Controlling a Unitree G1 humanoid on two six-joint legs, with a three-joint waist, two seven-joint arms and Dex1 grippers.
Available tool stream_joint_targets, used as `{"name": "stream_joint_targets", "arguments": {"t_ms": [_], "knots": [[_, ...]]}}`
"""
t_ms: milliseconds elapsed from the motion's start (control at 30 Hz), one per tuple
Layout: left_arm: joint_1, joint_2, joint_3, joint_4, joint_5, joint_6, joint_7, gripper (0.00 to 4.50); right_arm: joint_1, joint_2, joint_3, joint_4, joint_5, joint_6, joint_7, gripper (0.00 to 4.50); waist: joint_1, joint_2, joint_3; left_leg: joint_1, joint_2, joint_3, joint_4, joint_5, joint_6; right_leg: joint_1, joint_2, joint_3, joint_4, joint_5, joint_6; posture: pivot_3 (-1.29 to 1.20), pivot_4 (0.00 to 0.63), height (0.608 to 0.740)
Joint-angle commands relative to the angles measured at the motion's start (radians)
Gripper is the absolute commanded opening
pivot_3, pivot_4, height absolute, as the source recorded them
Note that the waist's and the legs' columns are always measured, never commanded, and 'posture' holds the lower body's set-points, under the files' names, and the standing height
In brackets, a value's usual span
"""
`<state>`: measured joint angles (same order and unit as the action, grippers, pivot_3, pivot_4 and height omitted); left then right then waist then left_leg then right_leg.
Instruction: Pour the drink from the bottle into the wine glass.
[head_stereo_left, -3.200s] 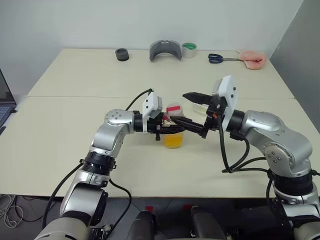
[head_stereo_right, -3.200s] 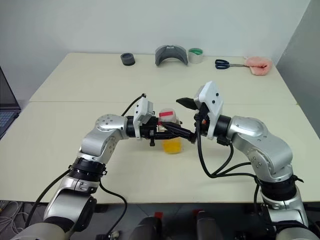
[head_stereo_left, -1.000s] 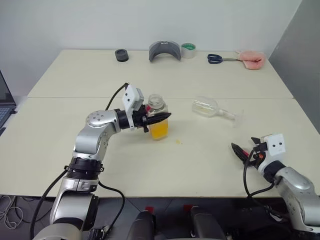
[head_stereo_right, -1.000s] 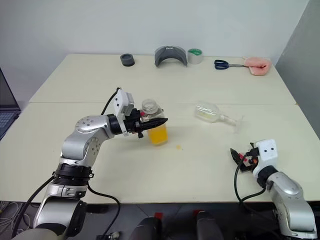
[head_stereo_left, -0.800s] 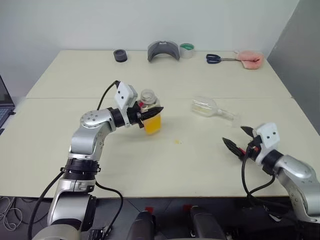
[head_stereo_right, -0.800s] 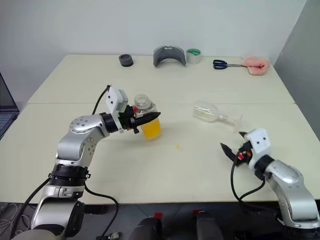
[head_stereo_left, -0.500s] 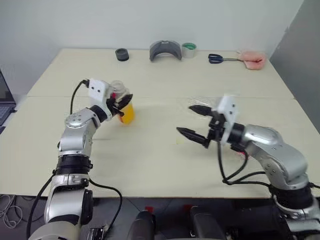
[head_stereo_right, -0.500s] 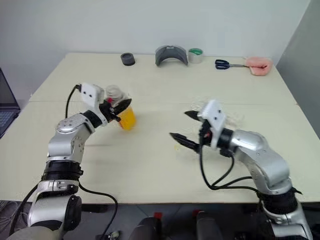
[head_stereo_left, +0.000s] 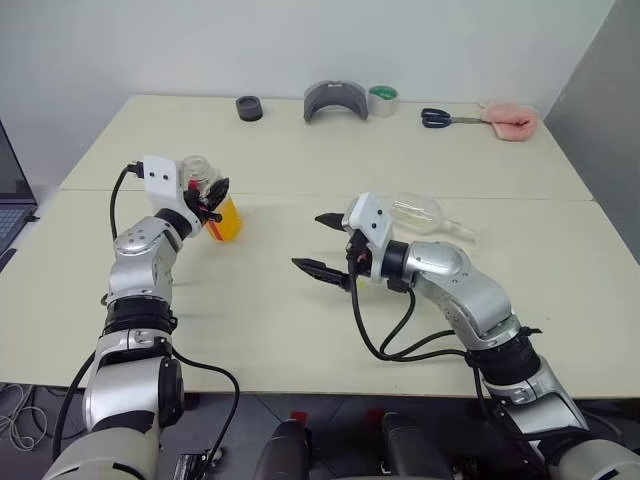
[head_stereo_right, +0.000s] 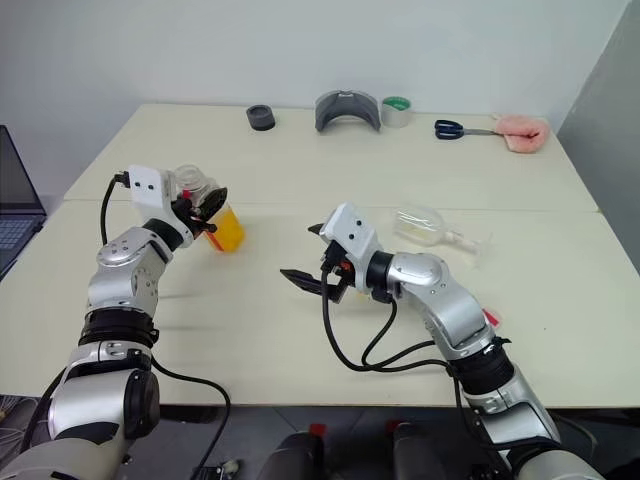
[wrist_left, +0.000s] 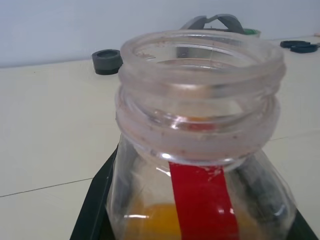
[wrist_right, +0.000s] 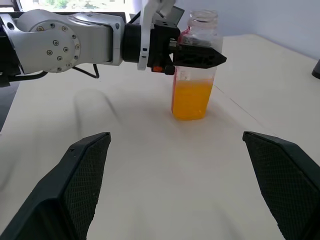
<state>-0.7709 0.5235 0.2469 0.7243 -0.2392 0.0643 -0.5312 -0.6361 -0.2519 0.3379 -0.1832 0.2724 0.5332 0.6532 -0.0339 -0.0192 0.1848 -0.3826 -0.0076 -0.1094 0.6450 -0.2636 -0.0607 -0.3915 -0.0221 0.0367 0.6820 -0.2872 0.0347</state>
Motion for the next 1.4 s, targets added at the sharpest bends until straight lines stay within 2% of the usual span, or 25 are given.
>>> {"name": "stream_joint_targets", "arguments": {"t_ms": [33, 167, 600, 900, 1067, 1233, 1333, 1400], "knots": [[-0.017, 0.010, 0.014, 0.008, 0.000, -0.027, 0.010, 3.33, -0.023, 0.016, -0.009, -0.022, -0.006, -0.023, 0.007, 4.50, -0.001, 0.000, 0.000, 0.000, 0.000, 0.000, 0.000, 0.000, 0.000, 0.000, 0.000, 0.000, 0.000, 0.000, 0.000, 0.00, 0.150, 0.740], [-0.003, 0.004, 0.007, 0.008, 0.004, -0.041, 0.002, 4.47, -0.026, 0.029, -0.020, -0.025, -0.008, -0.017, 0.001, 4.50, -0.001, 0.000, 0.000, -0.001, 0.000, 0.000, 0.000, 0.000, 0.000, -0.001, 0.000, 0.000, 0.000, 0.000, 0.000, 0.00, 0.150, 0.740], [0.161, -0.061, 0.014, -0.133, 0.001, -0.059, 0.063, 4.47, 0.023, 0.016, -0.007, -0.055, -0.021, -0.010, 0.005, 4.50, -0.001, 0.000, 0.000, -0.001, 0.001, 0.000, 0.000, 0.000, 0.000, -0.002, 0.000, 0.001, 0.001, 0.000, -0.001, 0.00, 0.150, 0.740], [0.337, -0.078, 0.026, -0.300, 0.004, -0.063, 0.145, 4.47, 0.111, -0.039, 0.003, -0.129, -0.063, -0.012, -0.005, 4.50, 0.000, 0.000, 0.000, -0.001, 0.001, 0.000, 0.000, 0.000, 0.000, -0.003, 0.000, 0.002, 0.001, 0.001, -0.001, 0.00, 0.150, 0.740], [0.482, -0.087, 0.037, -0.485, -0.023, -0.016, 0.156, 4.47, 0.181, -0.082, -0.032, -0.210, -0.083, 0.010, -0.044, 4.50, 0.000, 0.000, 0.000, -0.001, 0.002, 0.000, -0.001, 0.000, 0.000, -0.003, -0.001, 0.003, 0.000, 0.001, -0.001, 0.00, 0.150, 0.740], [0.692, -0.104, 0.014, -0.760, -0.029, 0.041, 0.158, 4.47, 0.281, -0.123, -0.127, -0.336, -0.106, 0.067, -0.136, 4.50, 0.002, 0.000, 0.000, -0.001, 0.003, 0.000, -0.001, 0.000, 0.000, -0.002, -0.001, 0.003, 0.000, 0.001, -0.001, 0.00, 0.150, 0.740], [0.763, -0.135, -0.001, -0.855, -0.024, 0.056, 0.176, 4.47, 0.342, -0.131, -0.193, -0.400, -0.097, 0.121, -0.189, 4.50, 0.004, 0.000, 0.000, -0.001, 0.004, 0.000, -0.001, 0.000, 0.000, 0.000, -0.002, 0.003, -0.001, 0.000, -0.001, 0.00, 0.150, 0.740], [0.783, -0.144, -0.024, -0.894, -0.015, 0.062, 0.171, 4.47, 0.371, -0.152, -0.216, -0.421, -0.150, 0.124, -0.240, 4.50, 0.005, 0.000, 0.000, 0.000, 0.003, 0.000, -0.001, -0.001, 0.000, 0.001, -0.002, 0.003, -0.001, 0.000, -0.001, 0.00, 0.150, 0.740]]}}
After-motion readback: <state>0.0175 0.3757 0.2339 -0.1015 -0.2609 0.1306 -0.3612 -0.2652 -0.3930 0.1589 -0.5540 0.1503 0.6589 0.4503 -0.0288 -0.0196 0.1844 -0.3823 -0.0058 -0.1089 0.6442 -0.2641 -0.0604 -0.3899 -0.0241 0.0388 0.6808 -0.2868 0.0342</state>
